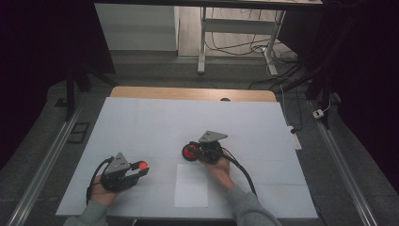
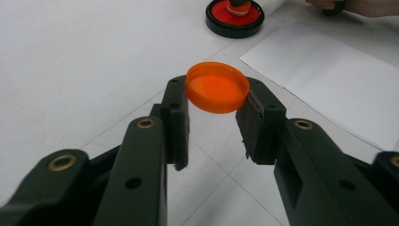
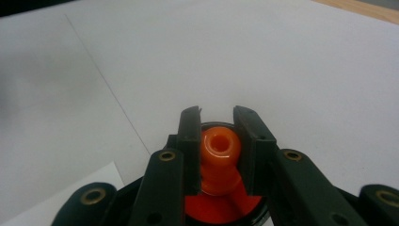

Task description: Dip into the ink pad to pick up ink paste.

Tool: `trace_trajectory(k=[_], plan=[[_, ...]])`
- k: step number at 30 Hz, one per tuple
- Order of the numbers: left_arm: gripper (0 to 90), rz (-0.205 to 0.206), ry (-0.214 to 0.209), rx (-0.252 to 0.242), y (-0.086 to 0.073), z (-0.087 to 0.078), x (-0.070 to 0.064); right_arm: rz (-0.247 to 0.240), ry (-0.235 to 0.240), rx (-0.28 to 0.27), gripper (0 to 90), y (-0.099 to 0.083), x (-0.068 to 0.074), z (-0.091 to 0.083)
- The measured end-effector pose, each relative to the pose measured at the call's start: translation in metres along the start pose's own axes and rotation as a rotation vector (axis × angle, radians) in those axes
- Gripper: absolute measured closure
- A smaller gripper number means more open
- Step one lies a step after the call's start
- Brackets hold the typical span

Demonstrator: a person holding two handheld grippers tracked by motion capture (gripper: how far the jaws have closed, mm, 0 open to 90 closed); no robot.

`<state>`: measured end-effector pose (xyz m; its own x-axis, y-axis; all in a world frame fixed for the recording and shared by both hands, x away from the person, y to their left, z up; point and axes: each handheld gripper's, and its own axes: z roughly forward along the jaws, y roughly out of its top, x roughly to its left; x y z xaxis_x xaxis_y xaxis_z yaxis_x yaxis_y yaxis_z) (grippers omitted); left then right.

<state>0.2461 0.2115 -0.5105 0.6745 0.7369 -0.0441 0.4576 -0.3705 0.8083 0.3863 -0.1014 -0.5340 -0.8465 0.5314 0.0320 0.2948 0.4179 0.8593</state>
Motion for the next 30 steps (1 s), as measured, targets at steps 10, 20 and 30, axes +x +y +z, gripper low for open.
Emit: trace_trajectory(k=[10, 20, 30], plan=[[64.8, 0.001, 0.0, -0.002, 0.0, 0.0, 0.0, 0.025, 0.016, -0.163, 72.3, 0.024, -0.007, -0.036], [64.8, 0.001, 0.0, -0.002, 0.0, 0.0, 0.002, -0.001, 0.008, -0.082, 72.4, 0.018, -0.003, -0.021], [64.8, 0.0, -0.002, 0.002, 0.0, 0.001, 0.002, -0.008, 0.01, -0.021, 72.3, 0.01, -0.002, -0.008]])
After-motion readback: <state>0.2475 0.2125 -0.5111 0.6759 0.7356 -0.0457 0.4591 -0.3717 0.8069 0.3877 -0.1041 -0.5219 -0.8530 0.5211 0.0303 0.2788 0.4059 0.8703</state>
